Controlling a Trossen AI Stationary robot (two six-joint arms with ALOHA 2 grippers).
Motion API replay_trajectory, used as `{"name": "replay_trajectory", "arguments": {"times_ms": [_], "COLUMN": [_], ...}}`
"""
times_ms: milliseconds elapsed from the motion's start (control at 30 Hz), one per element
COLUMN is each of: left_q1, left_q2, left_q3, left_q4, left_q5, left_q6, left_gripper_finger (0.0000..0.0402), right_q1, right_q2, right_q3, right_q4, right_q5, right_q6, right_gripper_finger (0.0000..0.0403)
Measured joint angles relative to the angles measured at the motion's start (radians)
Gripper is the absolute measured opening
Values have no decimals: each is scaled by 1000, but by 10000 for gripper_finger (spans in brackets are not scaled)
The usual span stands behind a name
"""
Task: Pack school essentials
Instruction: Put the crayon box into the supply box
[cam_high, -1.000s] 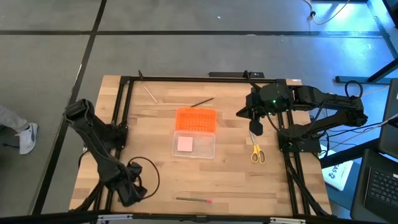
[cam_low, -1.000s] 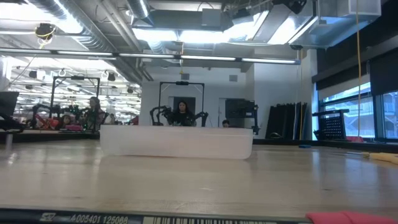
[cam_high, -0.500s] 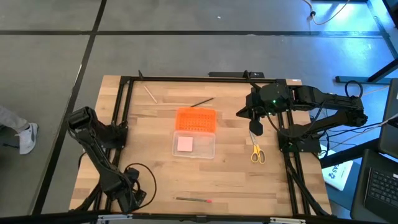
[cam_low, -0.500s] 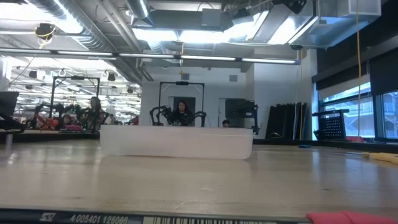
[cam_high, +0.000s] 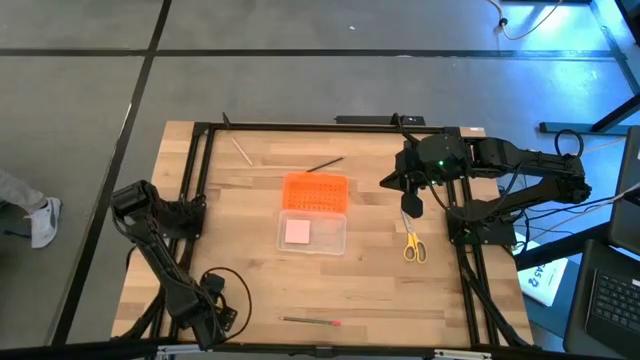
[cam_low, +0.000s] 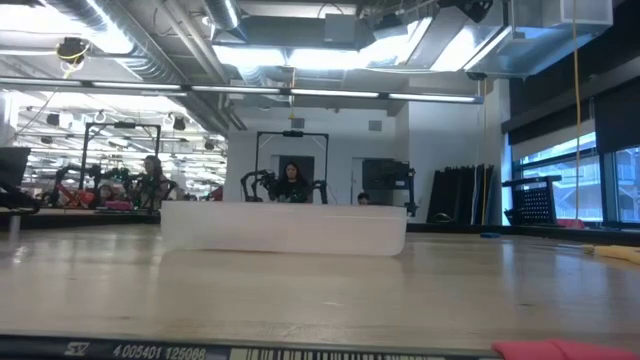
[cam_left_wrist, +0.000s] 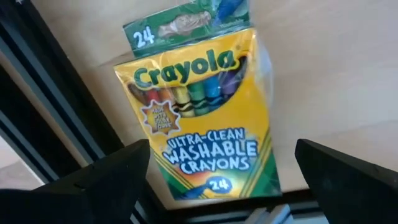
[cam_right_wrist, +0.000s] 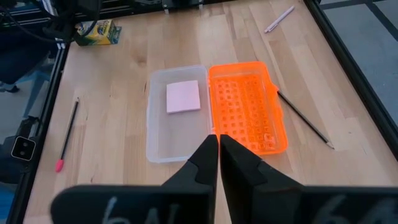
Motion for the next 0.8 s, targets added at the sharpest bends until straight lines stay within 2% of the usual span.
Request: {"name": "replay_trajectory", "arguments": {"times_ms": [400,800], "left_q1": [3,3], "left_q2": [44,44], "left_q3": [0,0], "left_q4": [31,39], "left_q5": [30,30], "left_q6": [63,1], "left_gripper_finger": [396,396], "right_q1": [0,0], "right_q2": [0,0], "right_q3": [0,0], "right_q4": [0,0], "right_q5": [0,0], "right_q6": [0,0], "right_gripper_finger": [20,20]}}
